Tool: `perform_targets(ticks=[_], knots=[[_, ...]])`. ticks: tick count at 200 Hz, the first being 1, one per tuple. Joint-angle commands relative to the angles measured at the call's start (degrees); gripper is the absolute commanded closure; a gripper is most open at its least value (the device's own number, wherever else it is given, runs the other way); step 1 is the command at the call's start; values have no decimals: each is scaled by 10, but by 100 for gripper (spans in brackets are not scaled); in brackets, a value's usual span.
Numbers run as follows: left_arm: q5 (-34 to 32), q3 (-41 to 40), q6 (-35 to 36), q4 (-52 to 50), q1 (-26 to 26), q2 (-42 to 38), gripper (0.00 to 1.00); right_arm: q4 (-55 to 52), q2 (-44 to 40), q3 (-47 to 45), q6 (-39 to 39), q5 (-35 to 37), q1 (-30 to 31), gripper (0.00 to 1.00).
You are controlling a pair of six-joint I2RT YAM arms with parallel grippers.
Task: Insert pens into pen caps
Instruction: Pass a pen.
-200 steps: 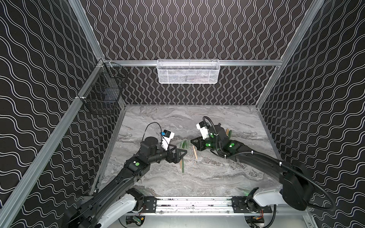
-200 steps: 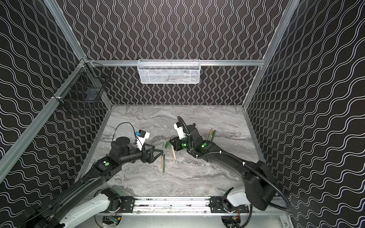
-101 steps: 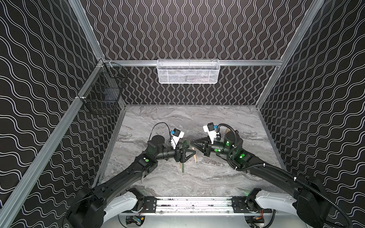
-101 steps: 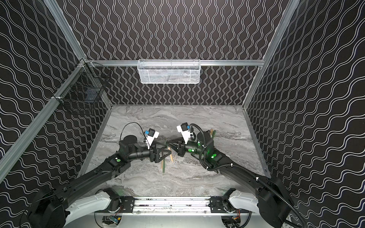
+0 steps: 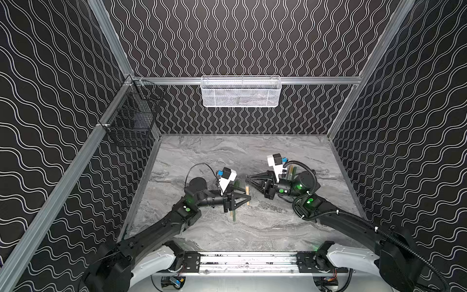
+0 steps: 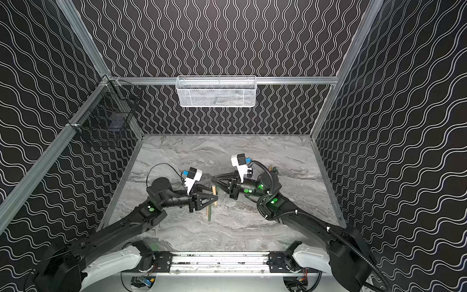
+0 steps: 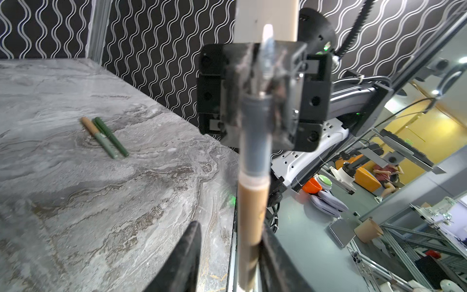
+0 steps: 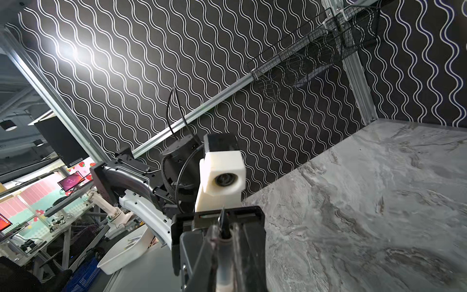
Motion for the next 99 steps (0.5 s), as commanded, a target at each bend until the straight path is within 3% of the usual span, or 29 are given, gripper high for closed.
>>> perform_targets(ticks=[1,77,99], knots=[[21,0,-14,44,0,0,68,56,-1,-7,26,7,1,91],[20,14,4,-1,-1,-18,99,42,-8,-15,21,36,-1,90],[8,21,12,-35,-1,-30,100,39,-3,-13,22,37,-2,89]])
